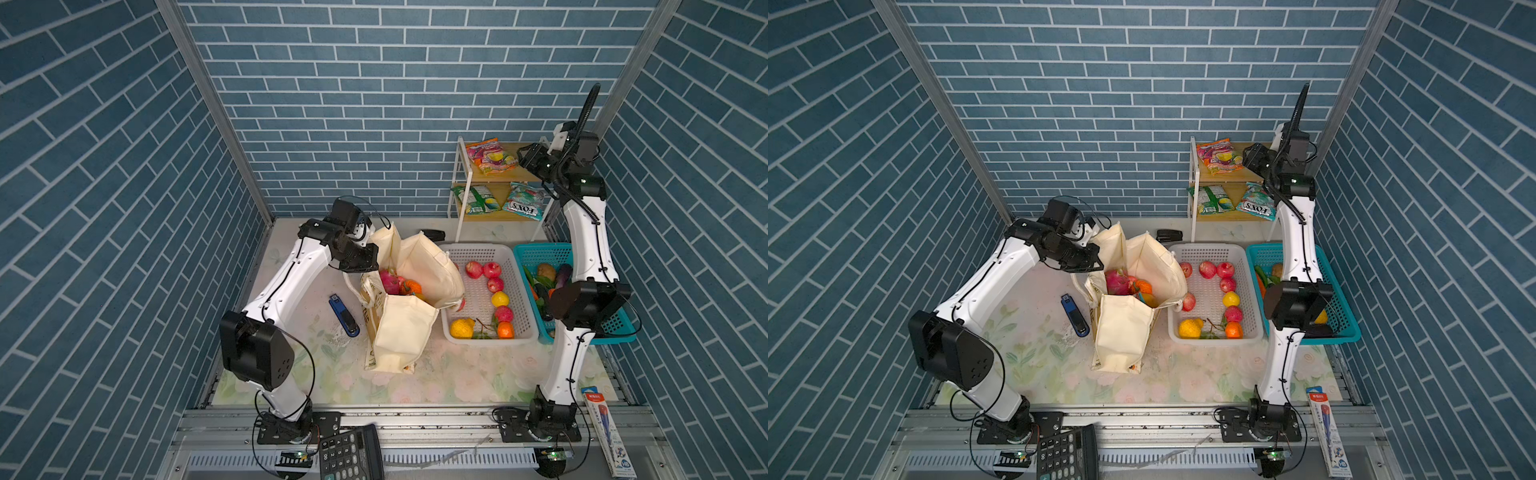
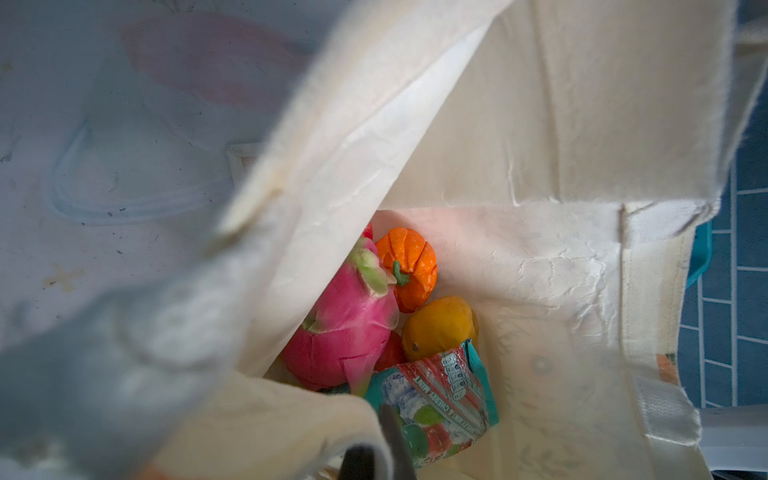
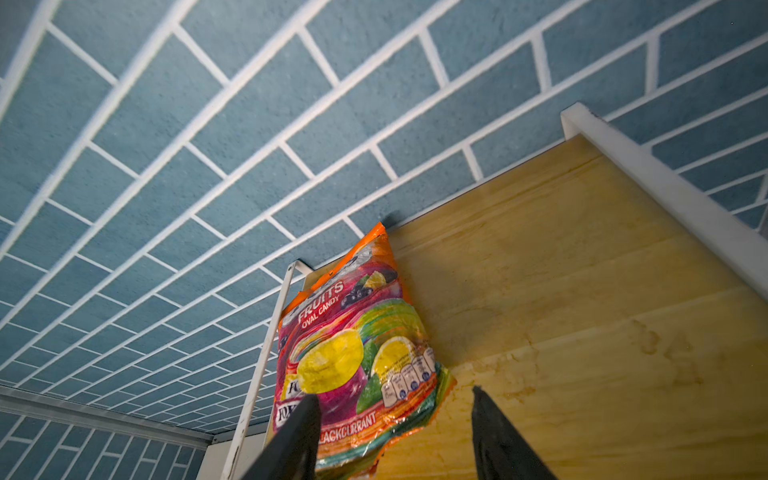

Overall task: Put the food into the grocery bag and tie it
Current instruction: 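Move the right gripper back to the shelf toward the orange candy bag, then grasp the orange Fox's fruit candy bag with the right gripper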

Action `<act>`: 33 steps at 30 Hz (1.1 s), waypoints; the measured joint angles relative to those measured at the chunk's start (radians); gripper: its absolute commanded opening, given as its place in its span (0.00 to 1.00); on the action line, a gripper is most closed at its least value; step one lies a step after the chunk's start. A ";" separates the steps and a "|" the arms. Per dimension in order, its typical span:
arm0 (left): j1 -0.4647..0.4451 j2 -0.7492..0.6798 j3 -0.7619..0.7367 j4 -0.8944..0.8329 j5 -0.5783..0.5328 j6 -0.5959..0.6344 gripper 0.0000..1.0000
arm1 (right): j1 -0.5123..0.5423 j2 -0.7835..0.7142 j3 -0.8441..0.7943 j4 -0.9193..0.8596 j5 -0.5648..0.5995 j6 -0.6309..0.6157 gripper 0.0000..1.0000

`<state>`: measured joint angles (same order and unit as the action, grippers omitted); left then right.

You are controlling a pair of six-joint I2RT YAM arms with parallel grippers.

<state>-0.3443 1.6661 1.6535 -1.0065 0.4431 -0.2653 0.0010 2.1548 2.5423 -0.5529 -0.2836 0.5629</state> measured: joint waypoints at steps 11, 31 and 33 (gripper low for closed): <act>0.000 0.000 0.003 -0.002 0.000 0.000 0.05 | 0.014 0.077 0.007 0.011 -0.018 0.034 0.54; 0.000 0.000 0.005 -0.003 -0.005 0.000 0.05 | 0.050 0.104 0.002 0.109 -0.017 0.071 0.00; 0.000 0.000 0.005 -0.004 -0.006 0.000 0.05 | 0.051 0.100 -0.028 0.151 -0.016 0.077 0.00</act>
<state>-0.3443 1.6661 1.6585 -1.0103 0.4374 -0.2649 0.0525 2.2543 2.5145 -0.4023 -0.2993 0.6403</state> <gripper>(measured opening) 0.061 0.055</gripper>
